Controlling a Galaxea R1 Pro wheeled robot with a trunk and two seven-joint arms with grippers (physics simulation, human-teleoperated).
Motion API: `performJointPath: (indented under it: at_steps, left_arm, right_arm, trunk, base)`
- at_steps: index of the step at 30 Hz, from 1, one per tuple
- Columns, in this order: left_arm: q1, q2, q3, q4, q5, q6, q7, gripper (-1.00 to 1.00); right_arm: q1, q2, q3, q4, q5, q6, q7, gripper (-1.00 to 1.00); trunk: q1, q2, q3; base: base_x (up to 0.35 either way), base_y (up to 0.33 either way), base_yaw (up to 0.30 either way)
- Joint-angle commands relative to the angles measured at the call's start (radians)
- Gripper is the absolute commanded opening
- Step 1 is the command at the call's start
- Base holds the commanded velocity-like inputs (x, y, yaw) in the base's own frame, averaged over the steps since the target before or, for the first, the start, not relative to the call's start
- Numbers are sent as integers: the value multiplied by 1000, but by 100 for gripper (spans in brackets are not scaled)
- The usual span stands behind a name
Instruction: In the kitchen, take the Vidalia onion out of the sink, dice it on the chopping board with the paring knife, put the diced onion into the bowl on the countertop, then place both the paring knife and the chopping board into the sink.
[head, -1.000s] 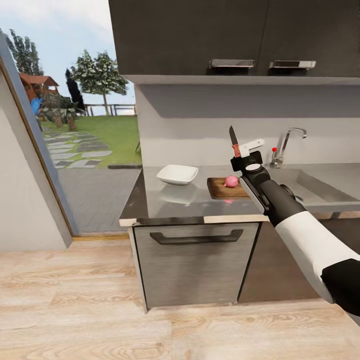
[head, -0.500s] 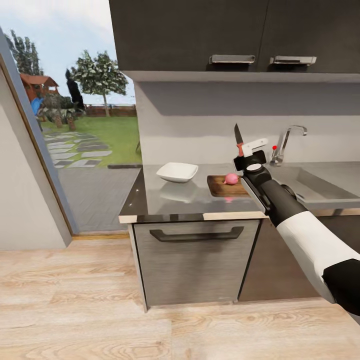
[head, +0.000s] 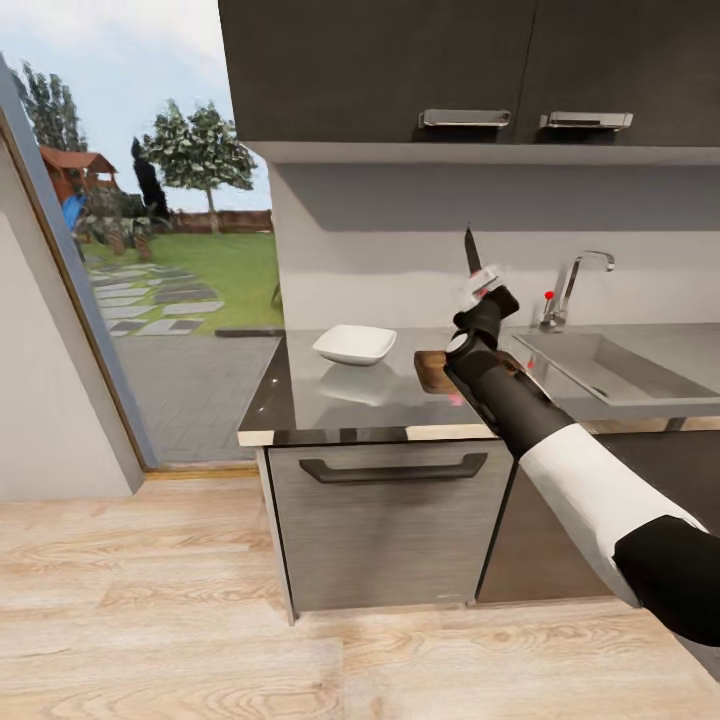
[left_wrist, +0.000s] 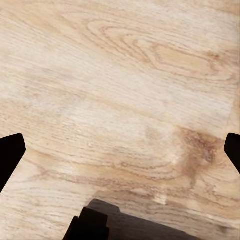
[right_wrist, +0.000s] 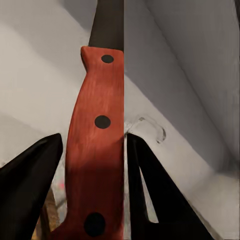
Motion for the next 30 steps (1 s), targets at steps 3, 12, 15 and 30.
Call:
performJointPath:
  at_steps: [3,12,15,30]
  left_arm:
    - [-2,0,1,4,2,-7,1,100]
    - [-2,0,1,4,2,-7,1,100]
    - [-2,0,1,4,2,-7,1,100]
    - [-2,0,1,4,2,-7,1,100]
  right_arm:
    - [-1,12,5,-2,114,39,2,-100]
    - [-1,19,101,7,207,135,26,-100]
    - [-1,14,199,15,208,143,69,-100]
    - [-1,-13,258,28,208,146,288,-100]
  trunk:
    - [0,-1,-1]
    - [0,-1,-1]
    - [0,-1,-1]
    - [0,-1,-1]
  base:
    - [0,0,0]
    - [0,0,0]
    - [0,0,0]
    - [0,0,0]
